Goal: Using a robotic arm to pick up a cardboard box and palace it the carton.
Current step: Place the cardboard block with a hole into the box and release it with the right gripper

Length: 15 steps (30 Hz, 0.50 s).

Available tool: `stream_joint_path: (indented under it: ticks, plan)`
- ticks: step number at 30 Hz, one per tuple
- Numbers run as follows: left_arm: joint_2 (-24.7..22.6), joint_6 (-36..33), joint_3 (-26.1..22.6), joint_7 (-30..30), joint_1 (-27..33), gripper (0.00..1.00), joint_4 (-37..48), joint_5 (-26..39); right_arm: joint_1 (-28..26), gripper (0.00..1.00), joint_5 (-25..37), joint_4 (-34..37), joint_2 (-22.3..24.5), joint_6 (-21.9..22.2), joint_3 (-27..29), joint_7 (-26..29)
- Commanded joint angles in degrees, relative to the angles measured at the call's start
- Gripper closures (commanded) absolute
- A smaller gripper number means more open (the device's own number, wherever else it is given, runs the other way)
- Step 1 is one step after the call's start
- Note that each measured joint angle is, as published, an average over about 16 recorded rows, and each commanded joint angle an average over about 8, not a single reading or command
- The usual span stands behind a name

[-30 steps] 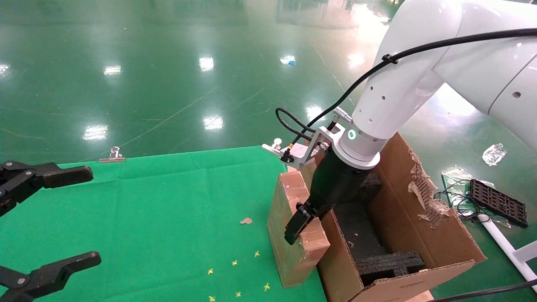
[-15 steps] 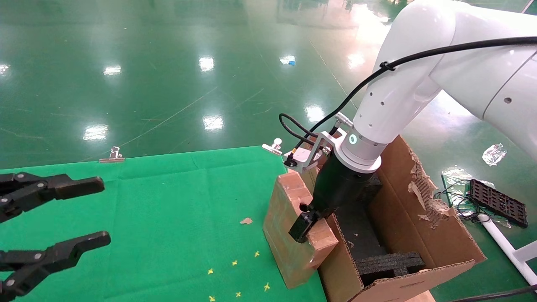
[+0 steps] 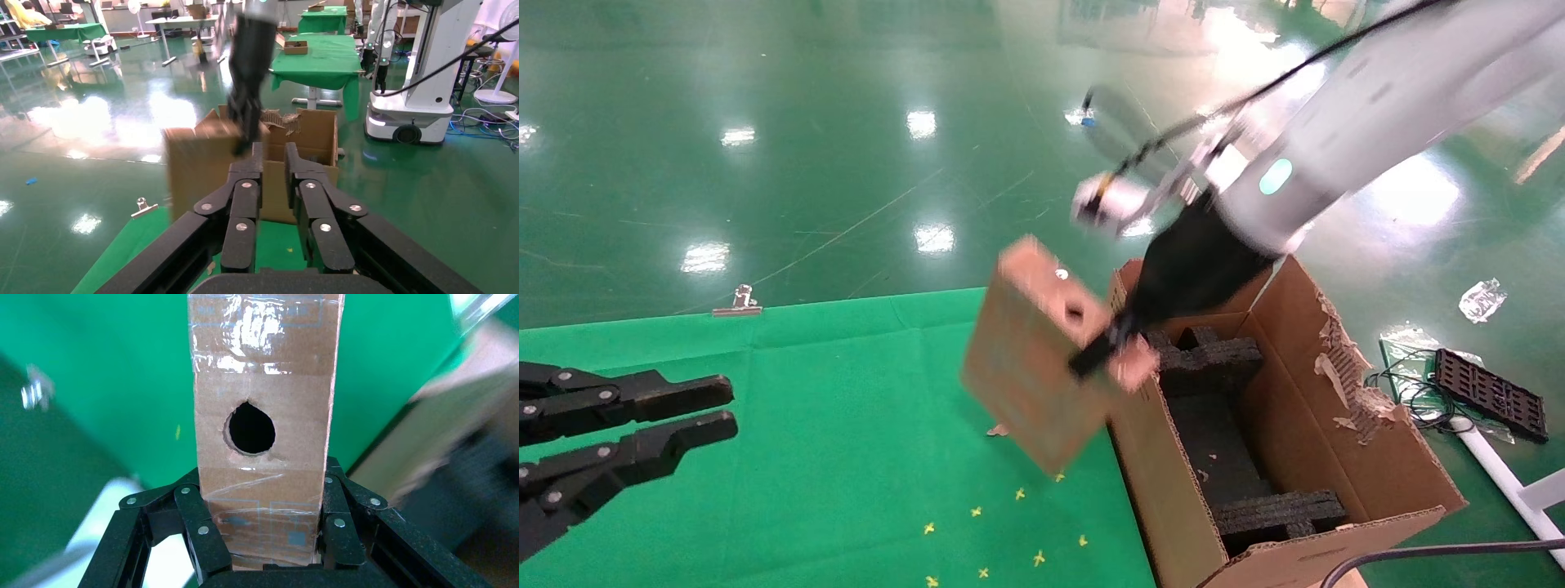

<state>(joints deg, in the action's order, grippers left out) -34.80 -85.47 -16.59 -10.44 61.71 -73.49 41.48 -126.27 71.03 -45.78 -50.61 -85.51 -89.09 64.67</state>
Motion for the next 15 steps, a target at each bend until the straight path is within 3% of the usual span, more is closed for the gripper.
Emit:
stream_joint_path:
  ticks: [1,7,15]
  plan:
    - [0.0,0.0,0.0,0.0,0.0,1.0,0.0,0.0,-2.1,1.0,-1.3,0.3,2.0,0.5,1.7,-2.7]
    - [0.0,0.0,0.0,0.0,0.0,1.0,0.0,0.0,-8.3,1.0,0.3,3.7,7.2,0.5,3.3,-5.8]
    - [0.0,0.0,-0.1,0.0,0.0,1.0,0.0,0.0,-12.7,1.0,6.8,8.0,13.4,-1.6,1.1,-5.8]
